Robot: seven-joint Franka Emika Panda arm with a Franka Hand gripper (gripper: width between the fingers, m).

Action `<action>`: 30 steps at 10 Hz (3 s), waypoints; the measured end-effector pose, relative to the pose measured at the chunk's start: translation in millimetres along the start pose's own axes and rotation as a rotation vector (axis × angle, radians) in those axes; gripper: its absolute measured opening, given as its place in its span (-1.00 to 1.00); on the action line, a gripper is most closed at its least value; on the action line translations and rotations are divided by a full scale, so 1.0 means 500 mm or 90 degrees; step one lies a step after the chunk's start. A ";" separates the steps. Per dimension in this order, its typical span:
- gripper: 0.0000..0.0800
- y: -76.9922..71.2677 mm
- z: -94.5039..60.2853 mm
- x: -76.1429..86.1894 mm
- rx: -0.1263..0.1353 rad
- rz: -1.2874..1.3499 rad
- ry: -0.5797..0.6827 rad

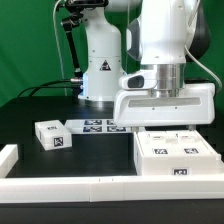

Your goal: Assemble cabinet

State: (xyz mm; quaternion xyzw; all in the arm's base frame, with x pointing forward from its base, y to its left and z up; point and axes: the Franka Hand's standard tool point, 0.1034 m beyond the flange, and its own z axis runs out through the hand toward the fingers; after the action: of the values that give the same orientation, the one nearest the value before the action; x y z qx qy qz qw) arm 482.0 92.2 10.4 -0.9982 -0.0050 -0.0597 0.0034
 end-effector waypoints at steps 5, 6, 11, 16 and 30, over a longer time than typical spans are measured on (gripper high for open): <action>0.99 0.025 0.006 -0.001 -0.006 -0.019 0.002; 0.99 0.038 0.008 0.007 -0.008 -0.015 0.003; 0.99 0.027 0.012 0.033 -0.003 -0.009 0.009; 0.99 0.013 0.014 0.032 -0.001 -0.017 0.010; -0.99 0.012 0.016 0.038 -0.001 -0.021 0.012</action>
Offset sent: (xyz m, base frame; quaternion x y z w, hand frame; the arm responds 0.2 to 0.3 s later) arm 0.0000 0.0000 0.0000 0.0000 0.0000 0.0000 1.0000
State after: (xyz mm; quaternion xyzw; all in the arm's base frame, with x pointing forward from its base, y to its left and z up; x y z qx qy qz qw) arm 502.0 86.7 4.8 -0.9974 -0.0211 -0.0689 0.0014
